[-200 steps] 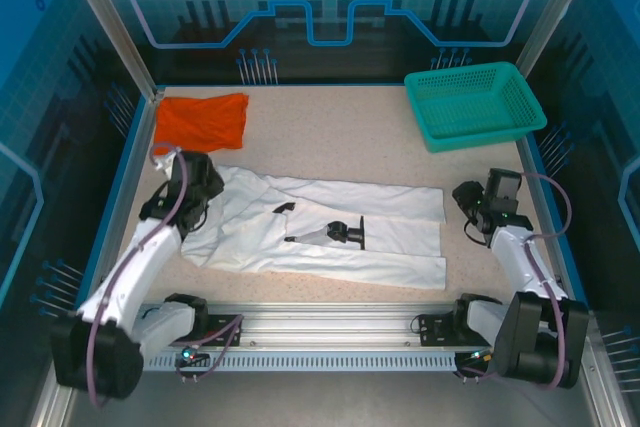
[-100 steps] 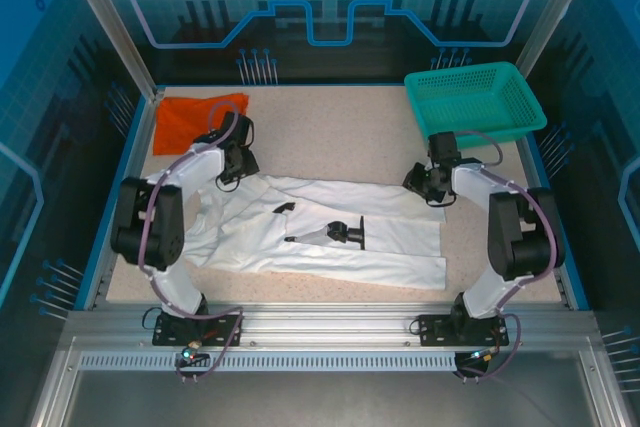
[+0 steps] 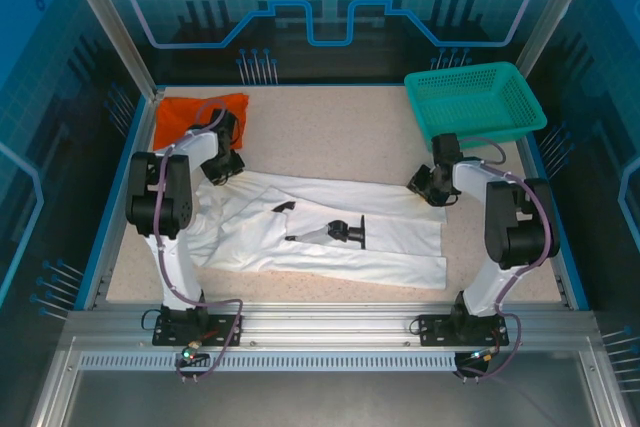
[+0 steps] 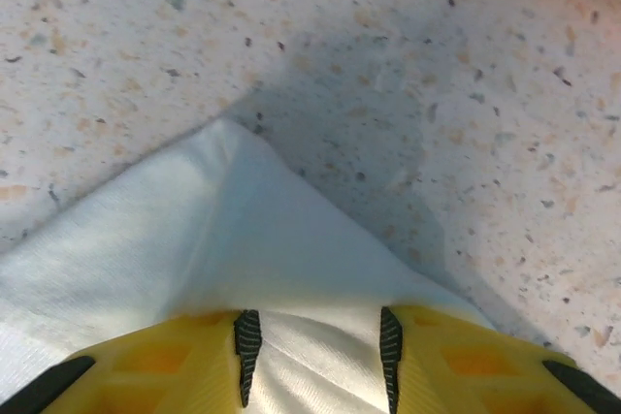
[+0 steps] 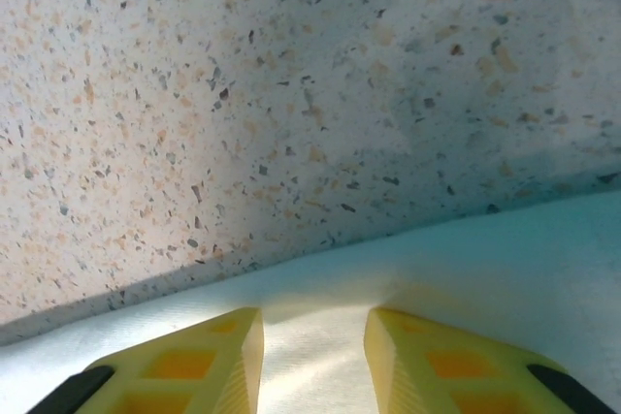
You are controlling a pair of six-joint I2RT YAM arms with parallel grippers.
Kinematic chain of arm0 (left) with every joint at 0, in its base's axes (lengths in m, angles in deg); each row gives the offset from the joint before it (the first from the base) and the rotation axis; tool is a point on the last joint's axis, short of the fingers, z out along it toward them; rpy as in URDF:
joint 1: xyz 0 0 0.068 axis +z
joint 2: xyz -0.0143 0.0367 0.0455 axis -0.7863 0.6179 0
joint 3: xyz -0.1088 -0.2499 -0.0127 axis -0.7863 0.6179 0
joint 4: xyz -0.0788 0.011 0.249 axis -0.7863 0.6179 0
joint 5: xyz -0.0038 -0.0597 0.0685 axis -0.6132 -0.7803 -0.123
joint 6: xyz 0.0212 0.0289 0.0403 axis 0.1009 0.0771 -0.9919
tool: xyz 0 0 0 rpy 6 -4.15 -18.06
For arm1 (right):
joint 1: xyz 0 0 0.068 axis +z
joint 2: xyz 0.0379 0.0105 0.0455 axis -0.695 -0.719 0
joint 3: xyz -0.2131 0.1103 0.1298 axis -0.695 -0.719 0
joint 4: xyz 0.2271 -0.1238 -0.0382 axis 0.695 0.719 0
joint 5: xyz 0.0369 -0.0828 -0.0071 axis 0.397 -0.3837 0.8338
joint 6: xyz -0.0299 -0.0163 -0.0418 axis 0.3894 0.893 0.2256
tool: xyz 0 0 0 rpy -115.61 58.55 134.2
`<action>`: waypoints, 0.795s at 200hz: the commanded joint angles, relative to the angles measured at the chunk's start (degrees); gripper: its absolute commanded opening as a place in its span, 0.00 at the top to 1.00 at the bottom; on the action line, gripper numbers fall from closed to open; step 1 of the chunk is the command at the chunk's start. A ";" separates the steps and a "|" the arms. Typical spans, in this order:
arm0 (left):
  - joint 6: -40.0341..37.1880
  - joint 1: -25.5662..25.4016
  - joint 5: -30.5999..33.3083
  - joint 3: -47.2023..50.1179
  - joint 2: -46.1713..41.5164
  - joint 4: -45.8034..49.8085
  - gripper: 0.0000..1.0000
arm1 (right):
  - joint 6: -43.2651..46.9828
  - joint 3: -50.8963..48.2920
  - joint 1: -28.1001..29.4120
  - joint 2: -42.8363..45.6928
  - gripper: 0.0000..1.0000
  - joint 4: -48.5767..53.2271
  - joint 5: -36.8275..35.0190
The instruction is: Fold and stack the t-shirts
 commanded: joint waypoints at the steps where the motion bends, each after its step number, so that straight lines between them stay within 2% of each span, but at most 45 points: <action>1: 1.26 1.80 3.56 -1.76 1.18 4.48 0.59 | -3.12 -2.87 -2.60 0.82 0.61 1.04 -0.66; 20: 1.00 2.68 2.40 -2.90 0.42 5.17 0.56 | -3.58 -4.70 -3.44 3.38 0.54 -0.99 -0.45; 40: 0.82 2.73 -0.92 -2.44 -3.58 3.45 0.46 | -2.99 -8.30 -2.07 9.27 0.44 -5.45 -1.46; 56: 1.58 2.32 -4.36 -1.95 -8.12 2.47 0.41 | -0.41 -9.71 1.05 13.80 0.39 -10.74 -0.41; 75: 2.31 0.30 -7.85 0.31 -14.03 0.23 0.39 | 4.43 -8.01 7.27 14.56 0.38 -17.17 4.40; 86: 2.48 -1.59 -10.27 2.31 -16.94 -1.22 0.40 | 6.68 -5.62 11.11 11.58 0.39 -19.87 9.65; 100: 2.92 -4.22 -12.23 4.62 -18.90 -2.73 0.43 | 10.37 3.09 17.32 5.28 0.42 -18.70 14.63; 125: 4.10 -6.12 -16.16 9.74 -18.14 -7.42 0.48 | 18.09 20.52 27.55 -6.62 0.47 -6.13 13.77; 159: 5.57 -6.14 -20.88 12.53 -13.36 -12.28 0.54 | 21.40 36.39 32.44 -20.13 0.50 1.31 15.16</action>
